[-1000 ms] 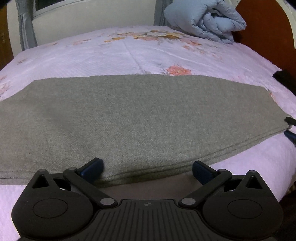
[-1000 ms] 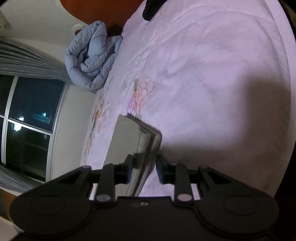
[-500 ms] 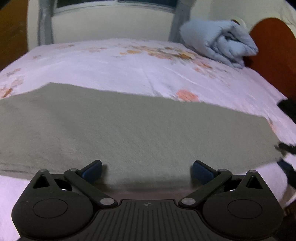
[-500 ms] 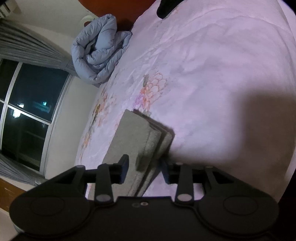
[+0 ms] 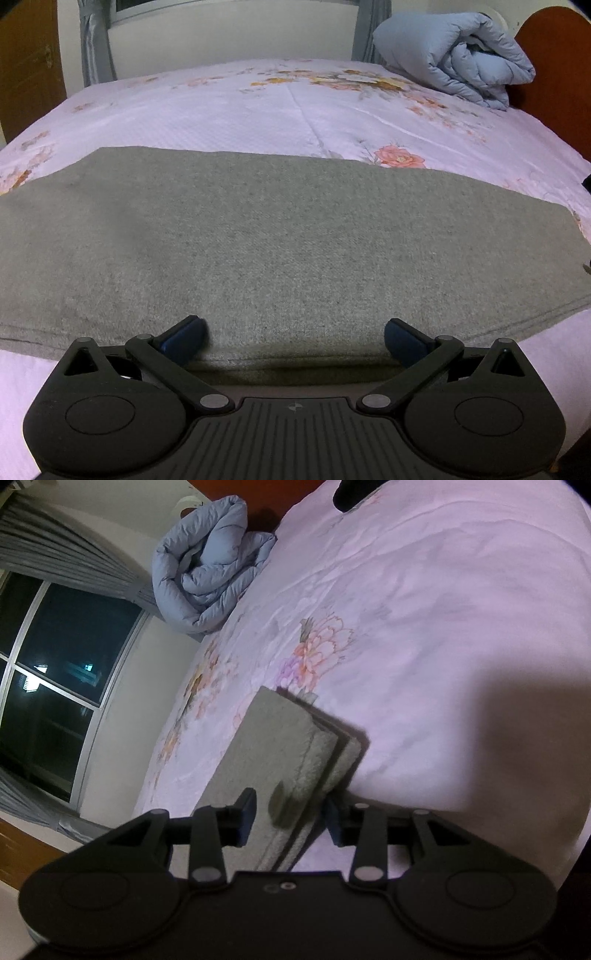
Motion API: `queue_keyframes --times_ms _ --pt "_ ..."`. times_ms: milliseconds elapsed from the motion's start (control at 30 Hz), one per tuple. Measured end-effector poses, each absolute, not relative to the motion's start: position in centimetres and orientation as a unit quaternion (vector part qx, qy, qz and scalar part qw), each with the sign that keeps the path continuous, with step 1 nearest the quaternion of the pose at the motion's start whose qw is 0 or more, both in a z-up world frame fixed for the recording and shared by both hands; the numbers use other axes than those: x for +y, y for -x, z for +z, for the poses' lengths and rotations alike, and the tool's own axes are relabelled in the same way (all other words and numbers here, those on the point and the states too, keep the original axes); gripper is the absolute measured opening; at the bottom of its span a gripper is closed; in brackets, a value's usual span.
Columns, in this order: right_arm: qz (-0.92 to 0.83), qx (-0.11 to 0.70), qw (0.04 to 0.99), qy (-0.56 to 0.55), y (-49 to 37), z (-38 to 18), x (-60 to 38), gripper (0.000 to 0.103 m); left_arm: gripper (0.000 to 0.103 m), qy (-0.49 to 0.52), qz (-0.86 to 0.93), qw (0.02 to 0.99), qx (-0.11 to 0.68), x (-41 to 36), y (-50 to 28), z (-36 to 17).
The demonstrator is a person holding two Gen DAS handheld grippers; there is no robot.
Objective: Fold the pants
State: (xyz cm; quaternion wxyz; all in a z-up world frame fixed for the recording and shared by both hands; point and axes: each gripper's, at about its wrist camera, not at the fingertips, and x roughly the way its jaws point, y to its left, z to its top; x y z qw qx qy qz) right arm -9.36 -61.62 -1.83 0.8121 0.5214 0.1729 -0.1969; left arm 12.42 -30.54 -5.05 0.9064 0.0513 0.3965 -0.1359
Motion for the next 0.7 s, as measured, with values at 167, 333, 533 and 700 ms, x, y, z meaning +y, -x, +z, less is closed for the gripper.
queue_keyframes --times_ms 167,333,533,700 --pt "-0.191 0.16 0.795 -0.553 10.3 -2.7 -62.1 0.014 0.103 -0.051 -0.138 0.907 0.395 -30.4 -12.3 -5.2" --pt "-0.178 0.121 0.757 -0.616 12.0 -3.7 -62.4 0.023 0.103 -0.05 -0.141 0.906 0.396 -30.3 -12.3 -5.1" --pt "-0.175 0.106 0.746 -0.633 12.8 -4.1 -61.9 0.03 0.103 -0.051 -0.14 0.907 0.393 -30.4 -12.2 -5.2" --pt "-0.181 0.151 0.774 -0.587 10.4 -3.0 -62.1 0.003 0.103 -0.06 -0.138 0.907 0.393 -30.7 -12.2 -5.3"
